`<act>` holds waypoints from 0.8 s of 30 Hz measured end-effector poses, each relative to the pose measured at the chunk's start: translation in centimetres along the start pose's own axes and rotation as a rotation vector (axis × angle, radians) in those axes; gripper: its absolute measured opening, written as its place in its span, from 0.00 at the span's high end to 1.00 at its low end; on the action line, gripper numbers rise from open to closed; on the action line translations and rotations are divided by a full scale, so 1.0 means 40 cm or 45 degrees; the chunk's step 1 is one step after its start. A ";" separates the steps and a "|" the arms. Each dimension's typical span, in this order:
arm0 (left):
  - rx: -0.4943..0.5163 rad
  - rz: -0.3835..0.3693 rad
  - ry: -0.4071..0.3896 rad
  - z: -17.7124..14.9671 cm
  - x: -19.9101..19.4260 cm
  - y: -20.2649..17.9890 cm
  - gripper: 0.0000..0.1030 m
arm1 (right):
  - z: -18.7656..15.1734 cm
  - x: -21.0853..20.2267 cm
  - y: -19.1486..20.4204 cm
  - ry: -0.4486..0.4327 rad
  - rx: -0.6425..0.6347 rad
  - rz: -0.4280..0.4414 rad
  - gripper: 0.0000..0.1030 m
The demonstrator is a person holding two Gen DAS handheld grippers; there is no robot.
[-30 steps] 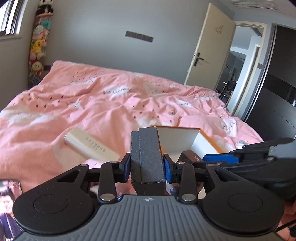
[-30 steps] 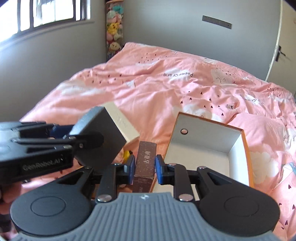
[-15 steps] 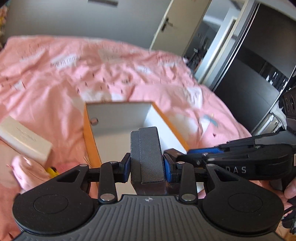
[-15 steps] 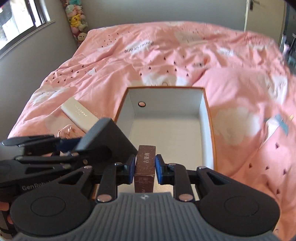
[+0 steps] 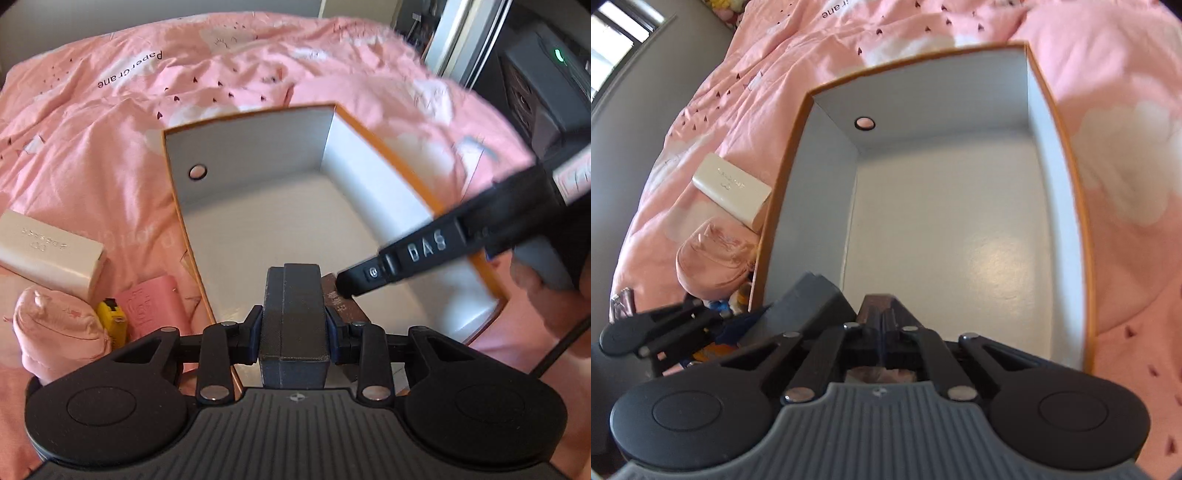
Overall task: Organize objects
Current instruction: 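Lower the black box into the shoebox with the left gripper while the right gripper carries the photo-card box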
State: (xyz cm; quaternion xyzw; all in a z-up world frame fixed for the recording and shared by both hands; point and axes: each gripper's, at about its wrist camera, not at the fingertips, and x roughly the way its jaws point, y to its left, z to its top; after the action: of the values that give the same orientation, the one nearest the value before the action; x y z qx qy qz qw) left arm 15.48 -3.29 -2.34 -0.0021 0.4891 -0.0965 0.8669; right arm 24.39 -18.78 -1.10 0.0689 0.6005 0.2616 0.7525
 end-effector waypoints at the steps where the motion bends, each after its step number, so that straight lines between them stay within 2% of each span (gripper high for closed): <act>1: 0.037 0.043 0.004 -0.005 0.008 -0.013 0.63 | 0.003 0.005 -0.011 0.004 0.028 0.029 1.00; 3: 0.061 0.072 0.023 -0.006 0.016 -0.028 0.63 | 0.003 0.003 -0.016 -0.012 0.027 0.020 0.98; 5: 0.110 0.095 0.035 -0.001 0.022 -0.041 0.63 | 0.000 0.002 -0.018 -0.031 0.008 -0.018 0.91; 6: 0.143 0.101 0.039 -0.001 0.027 -0.048 0.63 | -0.003 0.003 -0.023 -0.033 0.004 -0.011 0.91; 9: 0.179 0.083 0.084 -0.017 0.050 -0.057 0.63 | -0.022 0.008 -0.041 -0.046 -0.012 -0.024 0.85; 11: 0.231 0.068 0.082 -0.030 0.056 -0.068 0.63 | -0.034 0.012 -0.067 -0.047 0.016 -0.035 0.85; 13: 0.236 0.073 0.081 -0.034 0.057 -0.071 0.62 | -0.041 0.009 -0.094 -0.030 0.094 0.009 0.85; 15: 0.223 0.071 0.094 -0.031 0.055 -0.069 0.62 | -0.044 -0.004 -0.101 -0.009 0.149 0.052 0.70; 17: 0.200 0.038 0.110 -0.025 0.050 -0.059 0.55 | -0.039 -0.021 -0.088 -0.005 0.145 0.051 0.61; 19: 0.178 -0.018 0.151 -0.014 0.044 -0.045 0.50 | -0.028 -0.030 -0.075 0.020 0.159 0.076 0.61; 21: 0.152 -0.069 0.169 -0.005 0.035 -0.027 0.49 | -0.025 -0.025 -0.060 0.046 0.172 0.097 0.58; 24: 0.117 -0.119 0.147 -0.007 0.015 0.002 0.51 | -0.037 0.000 -0.046 0.062 0.171 0.057 0.58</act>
State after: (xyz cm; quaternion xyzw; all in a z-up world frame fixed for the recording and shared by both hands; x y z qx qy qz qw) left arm 15.54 -3.30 -3.01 0.0204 0.5326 -0.1592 0.8310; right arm 23.57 -20.68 -2.27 0.1261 0.6331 0.2392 0.7253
